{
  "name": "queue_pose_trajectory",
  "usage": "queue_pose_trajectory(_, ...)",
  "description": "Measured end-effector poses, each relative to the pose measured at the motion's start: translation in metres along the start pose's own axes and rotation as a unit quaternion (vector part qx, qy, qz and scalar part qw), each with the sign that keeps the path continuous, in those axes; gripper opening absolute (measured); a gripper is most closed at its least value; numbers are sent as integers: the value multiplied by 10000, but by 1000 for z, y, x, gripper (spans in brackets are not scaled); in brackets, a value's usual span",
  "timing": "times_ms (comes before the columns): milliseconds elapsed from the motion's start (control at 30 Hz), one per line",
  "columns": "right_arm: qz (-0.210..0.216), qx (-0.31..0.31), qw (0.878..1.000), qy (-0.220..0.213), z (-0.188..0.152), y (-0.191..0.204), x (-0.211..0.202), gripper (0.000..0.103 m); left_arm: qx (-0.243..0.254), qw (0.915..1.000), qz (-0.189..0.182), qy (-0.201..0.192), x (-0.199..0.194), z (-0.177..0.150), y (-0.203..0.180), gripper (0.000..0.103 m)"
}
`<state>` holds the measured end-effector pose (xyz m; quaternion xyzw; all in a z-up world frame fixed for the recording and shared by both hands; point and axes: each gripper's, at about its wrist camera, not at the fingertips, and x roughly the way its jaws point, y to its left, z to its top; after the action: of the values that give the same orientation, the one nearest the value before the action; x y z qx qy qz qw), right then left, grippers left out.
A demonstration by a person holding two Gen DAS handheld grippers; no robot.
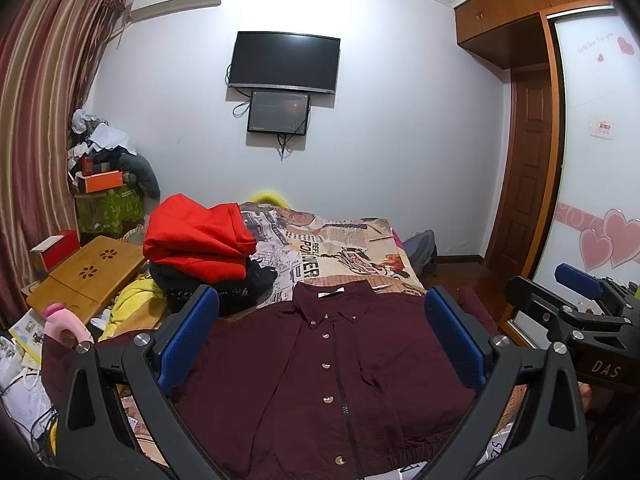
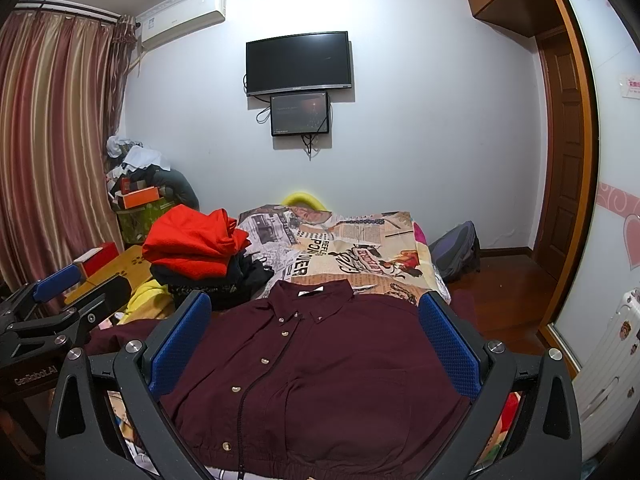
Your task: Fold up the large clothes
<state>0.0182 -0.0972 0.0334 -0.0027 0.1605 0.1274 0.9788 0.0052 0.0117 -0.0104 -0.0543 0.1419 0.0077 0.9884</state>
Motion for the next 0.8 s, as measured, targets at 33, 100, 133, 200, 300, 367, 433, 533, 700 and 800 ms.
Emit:
queue_pose_trajectory(33, 4, -6, 10000, 4, 1, -2, -1, 103, -2, 10000, -3, 0, 0, 0, 0, 103)
queue_pose_trajectory(100, 5, 1, 10000, 4, -2, 2, 2, 103, -10, 10000, -3, -1, 1, -1, 1, 103)
queue_pose_trajectory(133, 8, -4, 10000, 4, -1, 2, 2, 103, -14, 10000, -3, -1, 1, -2, 1, 103)
queue_pose_trajectory(200, 3, -4, 10000, 4, -1, 2, 2, 103, -12, 10000, -1, 12, 1, -2, 1, 103)
queue_pose_trajectory(300, 8, -7, 10000, 2, 0, 1, 1, 103, -18, 10000, 3, 36, 3, -3, 1, 103)
queue_pose_trajectory(367, 4, -11, 10000, 3, -1, 2, 2, 103, -28, 10000, 7, 49, 5, -3, 0, 103)
queue_pose_trajectory(433, 7, -12, 10000, 9, 0, -1, 1, 103, -35, 10000, 9, 56, 6, -4, 0, 103)
queue_pose_trajectory(533, 9, -9, 10000, 8, 0, -1, 1, 103, -34, 10000, 18, 60, 6, -3, 1, 103)
queue_pose_trajectory(700, 8, -13, 10000, 11, -1, 2, 2, 103, -41, 10000, 21, 67, 6, -4, 2, 103)
queue_pose_trajectory(800, 12, -22, 10000, 18, -2, 2, 1, 103, -44, 10000, 16, 73, 5, -4, 2, 103)
